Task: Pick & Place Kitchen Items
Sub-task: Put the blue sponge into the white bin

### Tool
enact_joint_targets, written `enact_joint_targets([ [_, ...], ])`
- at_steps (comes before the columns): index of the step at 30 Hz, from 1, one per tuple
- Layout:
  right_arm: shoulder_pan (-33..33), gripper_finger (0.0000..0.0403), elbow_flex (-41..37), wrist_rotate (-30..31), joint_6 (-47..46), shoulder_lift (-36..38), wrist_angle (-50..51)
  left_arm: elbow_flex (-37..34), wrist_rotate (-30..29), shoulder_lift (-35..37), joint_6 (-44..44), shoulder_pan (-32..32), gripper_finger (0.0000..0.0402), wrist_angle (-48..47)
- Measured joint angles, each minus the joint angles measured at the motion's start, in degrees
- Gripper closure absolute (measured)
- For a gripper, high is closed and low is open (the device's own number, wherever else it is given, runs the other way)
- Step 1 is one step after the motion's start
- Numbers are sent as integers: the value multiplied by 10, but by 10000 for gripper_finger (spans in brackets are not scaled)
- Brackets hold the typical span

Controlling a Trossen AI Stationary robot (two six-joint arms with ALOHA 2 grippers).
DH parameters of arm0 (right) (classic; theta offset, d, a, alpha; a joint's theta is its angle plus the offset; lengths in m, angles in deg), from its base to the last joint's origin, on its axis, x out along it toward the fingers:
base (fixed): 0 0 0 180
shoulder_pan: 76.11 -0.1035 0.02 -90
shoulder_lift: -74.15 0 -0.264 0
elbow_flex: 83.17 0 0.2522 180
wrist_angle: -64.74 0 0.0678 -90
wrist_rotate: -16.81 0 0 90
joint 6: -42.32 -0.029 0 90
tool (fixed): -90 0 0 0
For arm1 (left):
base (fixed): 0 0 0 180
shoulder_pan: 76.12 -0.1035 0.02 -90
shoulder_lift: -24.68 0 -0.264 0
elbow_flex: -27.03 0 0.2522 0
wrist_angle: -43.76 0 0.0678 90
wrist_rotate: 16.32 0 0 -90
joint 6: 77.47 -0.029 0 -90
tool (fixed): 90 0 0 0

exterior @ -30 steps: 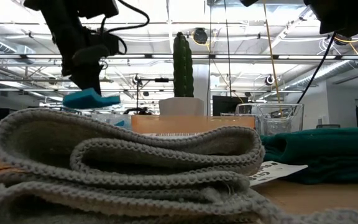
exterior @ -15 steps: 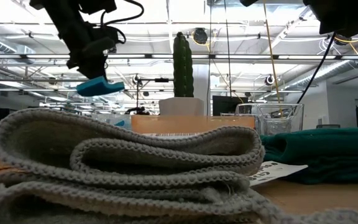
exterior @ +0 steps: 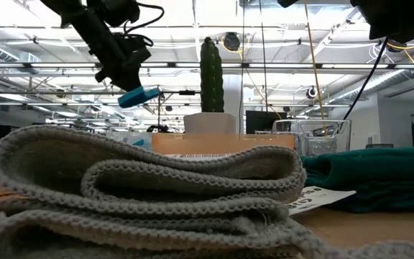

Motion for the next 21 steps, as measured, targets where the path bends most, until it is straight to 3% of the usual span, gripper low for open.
enact_joint_targets([
  [3,0,403,0,0,0,0,0,0,3,-9,-5,-39,399,13],
  [8,0,403,0,0,0,0,0,0,62,-35,-5,-96,399,48],
  [11,0,403,0,0,0,0,0,0,87,-60,-4,-111,397,80],
  [21,0,403,0,0,6,0,3,0,91,-156,-5,-137,396,175],
])
